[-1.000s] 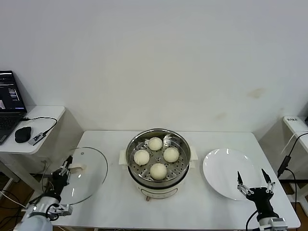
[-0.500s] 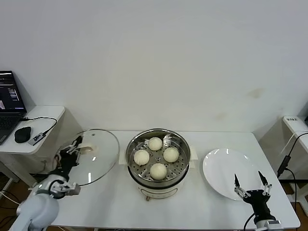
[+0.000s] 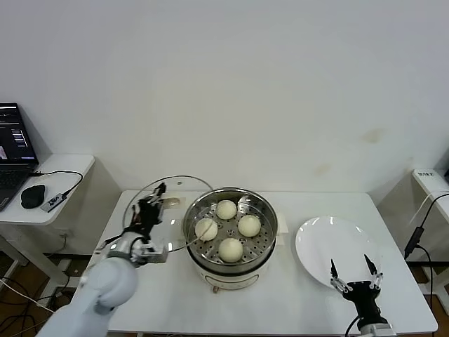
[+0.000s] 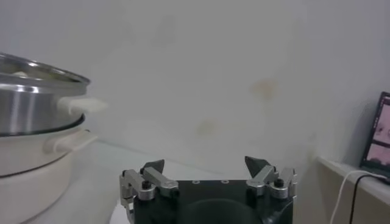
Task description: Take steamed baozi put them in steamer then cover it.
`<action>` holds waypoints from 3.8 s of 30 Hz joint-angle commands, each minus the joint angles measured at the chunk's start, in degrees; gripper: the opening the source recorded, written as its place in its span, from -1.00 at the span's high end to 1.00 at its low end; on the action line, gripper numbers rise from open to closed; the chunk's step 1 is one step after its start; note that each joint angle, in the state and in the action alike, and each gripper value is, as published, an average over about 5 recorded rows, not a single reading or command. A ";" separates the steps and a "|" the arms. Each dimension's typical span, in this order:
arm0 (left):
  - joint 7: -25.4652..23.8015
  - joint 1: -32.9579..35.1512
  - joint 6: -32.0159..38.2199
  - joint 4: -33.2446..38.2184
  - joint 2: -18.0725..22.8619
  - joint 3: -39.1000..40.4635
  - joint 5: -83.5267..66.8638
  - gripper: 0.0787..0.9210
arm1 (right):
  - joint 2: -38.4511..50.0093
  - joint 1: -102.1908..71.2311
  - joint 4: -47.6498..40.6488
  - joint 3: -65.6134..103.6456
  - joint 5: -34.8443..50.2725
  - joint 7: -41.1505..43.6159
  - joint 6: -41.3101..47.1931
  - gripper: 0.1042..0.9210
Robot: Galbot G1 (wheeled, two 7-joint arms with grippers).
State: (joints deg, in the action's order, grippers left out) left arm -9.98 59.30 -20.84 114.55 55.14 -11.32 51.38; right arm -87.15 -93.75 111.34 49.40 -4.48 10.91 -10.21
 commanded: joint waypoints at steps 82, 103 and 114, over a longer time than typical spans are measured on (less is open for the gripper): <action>-7.21 -3.55 -2.28 -8.99 24.47 14.22 28.15 0.82 | -0.53 0.20 -4.63 -4.01 -4.98 -0.33 -1.58 -0.76; -4.21 6.52 -0.94 3.29 21.62 13.41 26.66 -0.32 | -0.44 0.29 -5.03 -4.09 -5.10 -0.30 -1.69 -0.76; 7.58 25.33 3.86 19.19 15.35 4.29 4.83 -0.76 | 0.01 0.39 -5.36 -4.12 -4.88 -0.29 -1.65 -0.76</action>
State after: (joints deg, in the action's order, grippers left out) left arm -12.09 67.52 -20.50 119.25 75.19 -0.12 75.17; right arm -87.28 -93.35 106.07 45.28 -9.50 10.62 -11.87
